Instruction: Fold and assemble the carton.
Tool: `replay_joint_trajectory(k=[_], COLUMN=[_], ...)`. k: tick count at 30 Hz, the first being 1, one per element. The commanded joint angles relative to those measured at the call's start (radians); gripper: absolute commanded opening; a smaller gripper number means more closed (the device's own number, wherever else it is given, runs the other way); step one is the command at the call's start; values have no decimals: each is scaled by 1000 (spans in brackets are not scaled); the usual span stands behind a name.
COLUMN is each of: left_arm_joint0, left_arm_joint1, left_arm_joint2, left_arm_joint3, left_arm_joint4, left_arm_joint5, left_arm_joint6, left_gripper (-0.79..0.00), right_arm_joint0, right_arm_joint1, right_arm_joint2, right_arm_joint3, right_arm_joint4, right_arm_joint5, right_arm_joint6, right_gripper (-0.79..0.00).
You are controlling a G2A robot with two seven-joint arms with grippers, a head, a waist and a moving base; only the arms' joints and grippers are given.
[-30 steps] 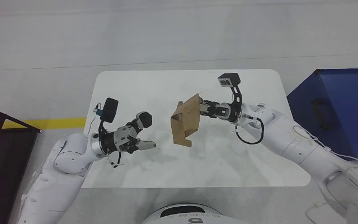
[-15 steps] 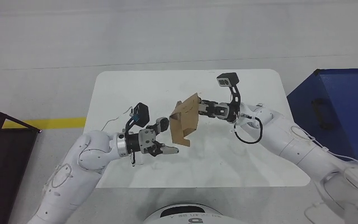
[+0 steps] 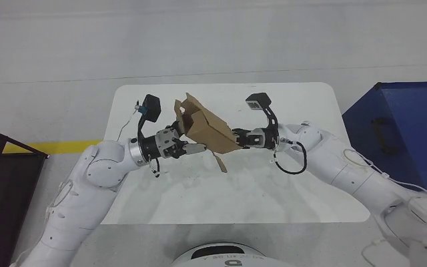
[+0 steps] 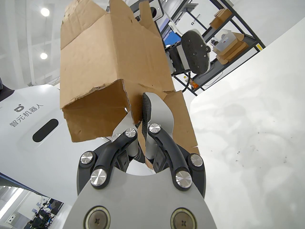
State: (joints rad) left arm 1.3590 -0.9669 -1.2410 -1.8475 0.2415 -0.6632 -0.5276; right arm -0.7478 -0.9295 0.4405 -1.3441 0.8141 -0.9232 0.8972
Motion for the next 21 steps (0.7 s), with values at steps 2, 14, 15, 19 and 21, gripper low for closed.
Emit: replay_joint_trajectory(k=[2, 14, 15, 19, 21], left_arm_joint0=[2, 31, 31, 28, 24], left_arm_joint1=[1, 5, 5, 5, 4], left_arm_joint2=[-6, -23, -23, -19, -15], left_arm_joint3=[13, 17, 16, 17, 19], left_arm_joint4=[-10, -27, -26, -14, -9], left_arm_joint5=[-3, -19, -17, 3, 11], left_arm_joint6=[-2, -18, -23, -37, -39], left_gripper=[0, 0, 0, 0, 0], right_arm_joint0=[1, 8, 11, 19, 18], right_arm_joint1=[1, 12, 13, 19, 23], right_arm_joint2=[-2, -11, -13, -19, -17], right_arm_joint3=[-7, -18, -20, -19, -20], right_arm_joint4=[-2, -65, -81, -165, -203], right_arm_joint5=[2, -14, -18, -41, -54], right_arm_joint6=[2, -14, -18, -41, -54], right_gripper=[-785, -785, -785, -785, -785])
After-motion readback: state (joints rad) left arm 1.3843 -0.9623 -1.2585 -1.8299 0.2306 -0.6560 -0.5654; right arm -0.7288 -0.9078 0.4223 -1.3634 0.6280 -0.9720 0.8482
